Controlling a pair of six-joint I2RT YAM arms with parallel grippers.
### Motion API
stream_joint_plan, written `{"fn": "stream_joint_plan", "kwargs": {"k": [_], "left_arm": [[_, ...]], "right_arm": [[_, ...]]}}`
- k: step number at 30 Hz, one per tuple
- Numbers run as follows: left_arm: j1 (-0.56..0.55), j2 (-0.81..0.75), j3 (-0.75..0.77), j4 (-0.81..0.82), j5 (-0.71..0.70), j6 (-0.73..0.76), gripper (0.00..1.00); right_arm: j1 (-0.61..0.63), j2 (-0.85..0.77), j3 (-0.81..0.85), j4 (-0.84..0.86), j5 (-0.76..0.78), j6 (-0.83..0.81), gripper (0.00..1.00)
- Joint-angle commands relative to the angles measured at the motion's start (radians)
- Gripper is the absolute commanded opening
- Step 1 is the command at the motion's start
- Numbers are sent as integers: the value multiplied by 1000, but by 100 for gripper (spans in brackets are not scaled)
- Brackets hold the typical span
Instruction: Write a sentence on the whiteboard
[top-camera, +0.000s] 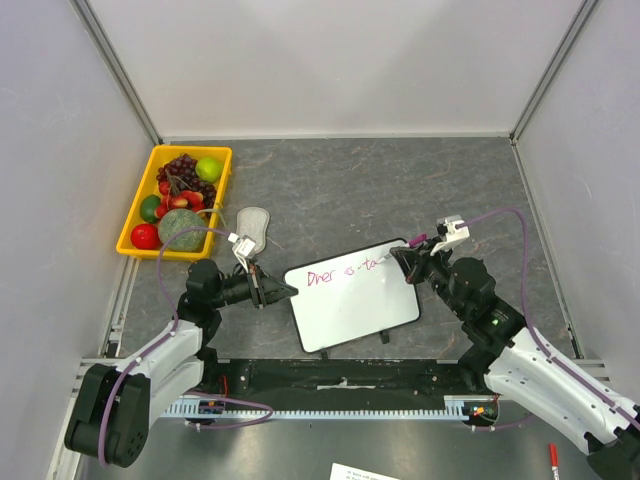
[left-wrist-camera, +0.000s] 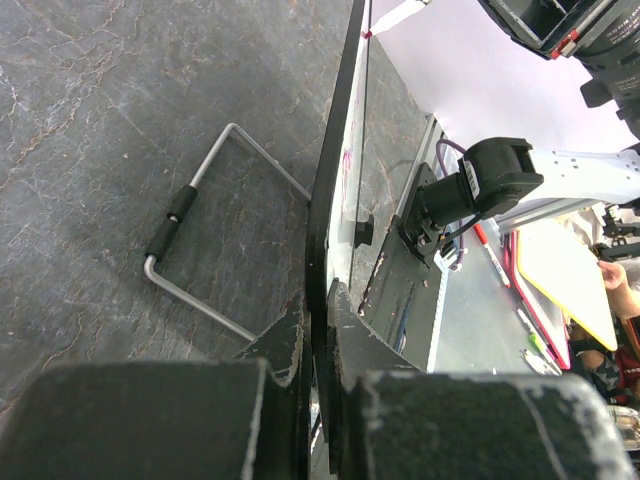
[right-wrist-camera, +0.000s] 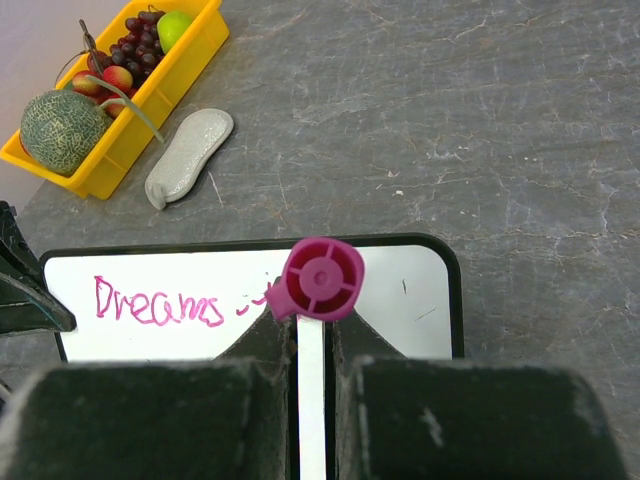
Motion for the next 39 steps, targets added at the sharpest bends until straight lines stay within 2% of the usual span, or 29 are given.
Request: {"fn": "stream_joint_plan", "kwargs": {"k": [1, 16, 39], "left_arm": [[-2, -2, -1, 26, -4, 70, 2], [-2, -3, -1, 25, -5, 72, 2], [-2, -14, -1, 16, -10, 74, 2]], "right_arm": [[-3, -14, 14, -19, 21, -26, 0], [-3, 1, 113, -15, 92, -35, 0], [-3, 83, 80, 54, 66, -18, 0]]}}
